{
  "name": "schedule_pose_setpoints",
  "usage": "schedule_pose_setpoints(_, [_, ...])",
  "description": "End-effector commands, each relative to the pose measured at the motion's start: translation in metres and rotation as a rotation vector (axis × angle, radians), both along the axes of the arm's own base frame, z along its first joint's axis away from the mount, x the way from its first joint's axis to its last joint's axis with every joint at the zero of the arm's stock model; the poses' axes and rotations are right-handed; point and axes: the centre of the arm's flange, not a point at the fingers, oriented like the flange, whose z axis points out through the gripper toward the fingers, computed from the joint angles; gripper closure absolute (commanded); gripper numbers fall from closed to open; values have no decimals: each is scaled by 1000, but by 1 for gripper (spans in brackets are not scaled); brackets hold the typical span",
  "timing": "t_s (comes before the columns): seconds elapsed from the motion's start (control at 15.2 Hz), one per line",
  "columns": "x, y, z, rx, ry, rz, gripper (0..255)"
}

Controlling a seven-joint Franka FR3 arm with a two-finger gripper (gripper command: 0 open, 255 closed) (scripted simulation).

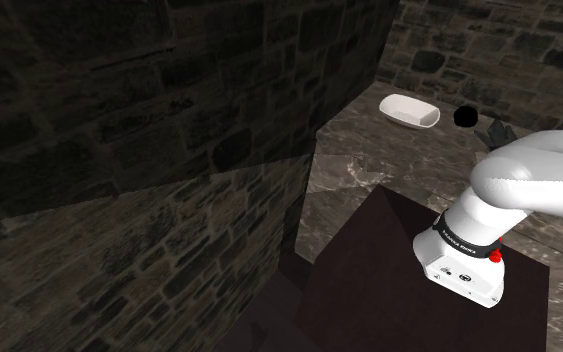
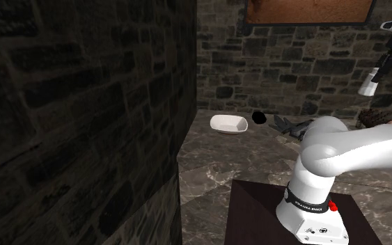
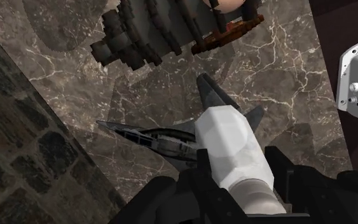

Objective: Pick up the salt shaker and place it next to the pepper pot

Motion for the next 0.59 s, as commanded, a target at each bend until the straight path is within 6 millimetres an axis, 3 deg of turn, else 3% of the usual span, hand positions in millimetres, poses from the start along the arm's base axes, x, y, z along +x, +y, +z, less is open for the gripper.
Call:
schedule_pose_setpoints(0.0, [-24, -9, 1, 0, 1, 1, 255])
schedule_pose_setpoints(0.4, [-105, -38, 3, 0, 1, 1, 255])
schedule_pose_setpoints(0.53, [-105, -38, -8, 0, 1, 1, 255])
